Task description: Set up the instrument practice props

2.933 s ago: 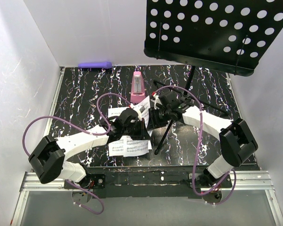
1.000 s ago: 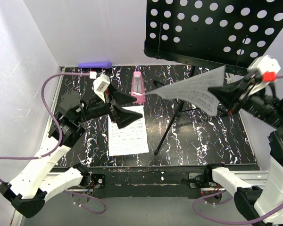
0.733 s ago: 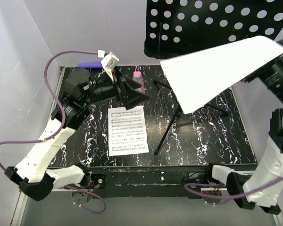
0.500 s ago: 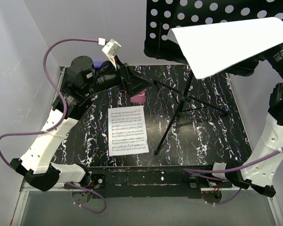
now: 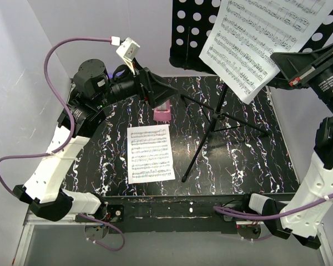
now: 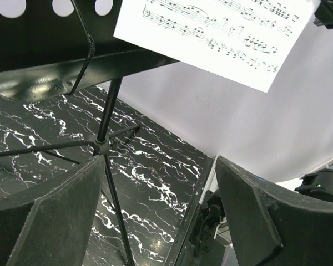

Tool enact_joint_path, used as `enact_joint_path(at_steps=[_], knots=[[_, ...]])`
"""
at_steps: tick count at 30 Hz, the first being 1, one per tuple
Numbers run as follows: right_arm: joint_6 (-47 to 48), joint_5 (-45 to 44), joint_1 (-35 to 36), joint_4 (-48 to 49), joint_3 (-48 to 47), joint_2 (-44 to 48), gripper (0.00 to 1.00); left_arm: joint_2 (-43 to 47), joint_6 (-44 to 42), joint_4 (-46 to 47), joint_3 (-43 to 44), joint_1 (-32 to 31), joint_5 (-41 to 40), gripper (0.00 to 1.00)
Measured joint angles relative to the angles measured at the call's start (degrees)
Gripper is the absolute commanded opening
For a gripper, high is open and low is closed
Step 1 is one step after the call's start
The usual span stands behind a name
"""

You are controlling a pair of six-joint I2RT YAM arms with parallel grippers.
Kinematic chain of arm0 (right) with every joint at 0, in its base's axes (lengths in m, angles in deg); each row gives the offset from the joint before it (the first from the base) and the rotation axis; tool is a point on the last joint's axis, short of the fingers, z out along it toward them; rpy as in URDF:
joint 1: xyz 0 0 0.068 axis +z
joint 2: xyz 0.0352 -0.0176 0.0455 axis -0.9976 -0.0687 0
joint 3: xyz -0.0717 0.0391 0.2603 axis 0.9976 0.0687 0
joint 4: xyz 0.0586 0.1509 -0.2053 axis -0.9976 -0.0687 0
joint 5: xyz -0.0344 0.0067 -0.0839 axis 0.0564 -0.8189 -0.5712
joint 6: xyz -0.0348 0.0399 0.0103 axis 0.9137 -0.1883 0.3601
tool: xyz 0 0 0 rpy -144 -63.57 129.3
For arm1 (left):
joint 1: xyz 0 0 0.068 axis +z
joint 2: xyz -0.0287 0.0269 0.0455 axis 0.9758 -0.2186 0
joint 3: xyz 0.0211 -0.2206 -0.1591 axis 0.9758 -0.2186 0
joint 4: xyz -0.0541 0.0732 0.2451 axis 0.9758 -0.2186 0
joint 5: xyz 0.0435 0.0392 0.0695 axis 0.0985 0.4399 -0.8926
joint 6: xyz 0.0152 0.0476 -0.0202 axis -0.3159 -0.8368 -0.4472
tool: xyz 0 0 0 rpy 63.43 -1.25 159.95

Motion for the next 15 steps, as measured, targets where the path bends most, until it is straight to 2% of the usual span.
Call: enact_joint_path(at_steps=[6,15], knots=[[3.98,1.38,0.0,0.59,-0.35,0.96,0.01,-2.16,-0.87,-0.79,3.98,0.0,-0.55,0.69],[12.31,4.81,0.0,0.07,-4.07,-5.42,0.01,-13.92,-2.93,-3.04,18.97,0.0,-3.13,0.6]])
